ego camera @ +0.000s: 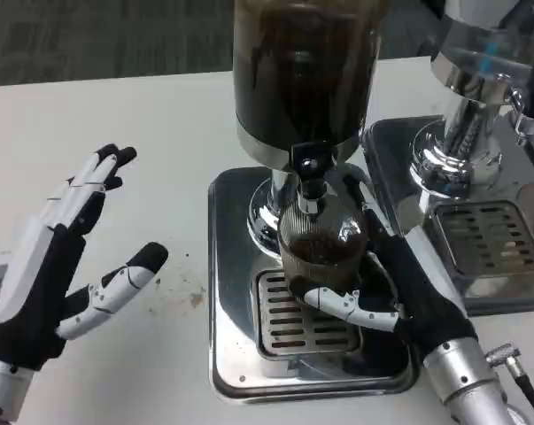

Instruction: Grasp the cup under the faucet to collect the drink, then remove the cup.

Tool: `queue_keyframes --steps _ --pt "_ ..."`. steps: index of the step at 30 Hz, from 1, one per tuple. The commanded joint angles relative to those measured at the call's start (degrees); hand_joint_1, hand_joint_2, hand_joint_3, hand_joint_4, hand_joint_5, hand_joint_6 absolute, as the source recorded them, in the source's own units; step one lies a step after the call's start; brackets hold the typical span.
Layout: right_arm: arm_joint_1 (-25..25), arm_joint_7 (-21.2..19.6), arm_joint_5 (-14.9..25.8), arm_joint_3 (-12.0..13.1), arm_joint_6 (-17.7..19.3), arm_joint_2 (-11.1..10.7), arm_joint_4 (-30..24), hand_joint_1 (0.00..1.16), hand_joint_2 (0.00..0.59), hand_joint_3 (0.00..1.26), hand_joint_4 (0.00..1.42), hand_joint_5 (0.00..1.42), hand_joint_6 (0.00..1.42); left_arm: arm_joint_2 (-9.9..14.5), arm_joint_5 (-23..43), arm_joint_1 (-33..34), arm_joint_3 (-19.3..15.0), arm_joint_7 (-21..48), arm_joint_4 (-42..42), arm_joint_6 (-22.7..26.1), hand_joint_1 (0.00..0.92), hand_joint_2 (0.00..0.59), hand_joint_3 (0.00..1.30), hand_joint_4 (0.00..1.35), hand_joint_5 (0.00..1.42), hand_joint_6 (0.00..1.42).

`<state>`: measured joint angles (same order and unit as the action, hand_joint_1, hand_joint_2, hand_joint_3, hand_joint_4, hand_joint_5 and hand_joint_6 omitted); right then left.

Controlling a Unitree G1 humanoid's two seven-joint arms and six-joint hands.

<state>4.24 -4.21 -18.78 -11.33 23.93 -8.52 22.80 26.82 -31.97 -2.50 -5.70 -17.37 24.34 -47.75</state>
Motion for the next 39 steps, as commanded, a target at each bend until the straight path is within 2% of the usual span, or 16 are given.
queue_keyframes --steps 1,10,16,22,28,34,35,39 --pt "0.3 0.2 -0.7 -0.9 -0.9 0.3 1.5 0.77 0.152 0.0 0.0 0.0 0.26 0.9 0.2 -1.1 0.4 -1.1 0.3 0.6 0.0 0.199 0.11 0.02 0.19 0.09" --pt "1.5 0.0 -0.7 -1.3 -1.9 0.6 2.9 0.77 0.152 0.0 0.02 0.04 0.29 0.7 0.8 -1.8 0.7 -1.1 0.0 0.8 0.0 0.2 0.11 0.02 0.19 0.09" --pt "1.4 -0.8 -0.6 -1.1 -1.7 0.7 3.0 0.8 0.159 0.01 0.15 0.12 0.34 0.5 1.0 -2.2 0.6 -1.2 -0.4 0.9 0.0 0.2 0.12 0.02 0.19 0.09" --pt "1.7 -0.8 -1.7 -1.9 -1.6 0.2 3.3 0.81 0.172 0.16 0.29 0.19 0.37 0.6 1.5 -2.2 0.5 -1.7 0.1 -1.0 0.0 0.203 0.17 0.03 0.21 0.09" --pt "1.9 -0.9 -0.9 -1.6 -2.1 0.7 4.1 0.83 0.174 0.29 0.37 0.25 0.42 0.5 1.4 -2.4 0.4 -2.0 -0.3 -1.2 0.0 0.204 0.17 0.04 0.22 0.09" --pt "1.9 -4.8 -1.3 -0.9 -0.3 1.5 4.8 0.94 0.188 0.43 0.52 0.39 0.52 1.0 2.2 -2.2 0.4 -1.6 0.4 -2.4 0.0 0.203 0.19 0.05 0.24 0.09" --pt "1.9 -5.7 -1.8 -0.9 0.0 1.5 4.7 0.97 0.17 0.46 0.54 0.41 0.54 1.1 2.3 -2.1 0.6 -1.6 0.7 -3.0 0.0 0.203 0.19 0.05 0.24 0.09" --pt "2.0 -8.4 -2.5 -0.9 0.7 1.9 4.8 1.0 0.164 0.52 0.58 0.48 0.59 1.3 2.6 -1.8 0.8 -1.2 1.4 -3.6 0.0 0.203 0.2 0.05 0.24 0.09"
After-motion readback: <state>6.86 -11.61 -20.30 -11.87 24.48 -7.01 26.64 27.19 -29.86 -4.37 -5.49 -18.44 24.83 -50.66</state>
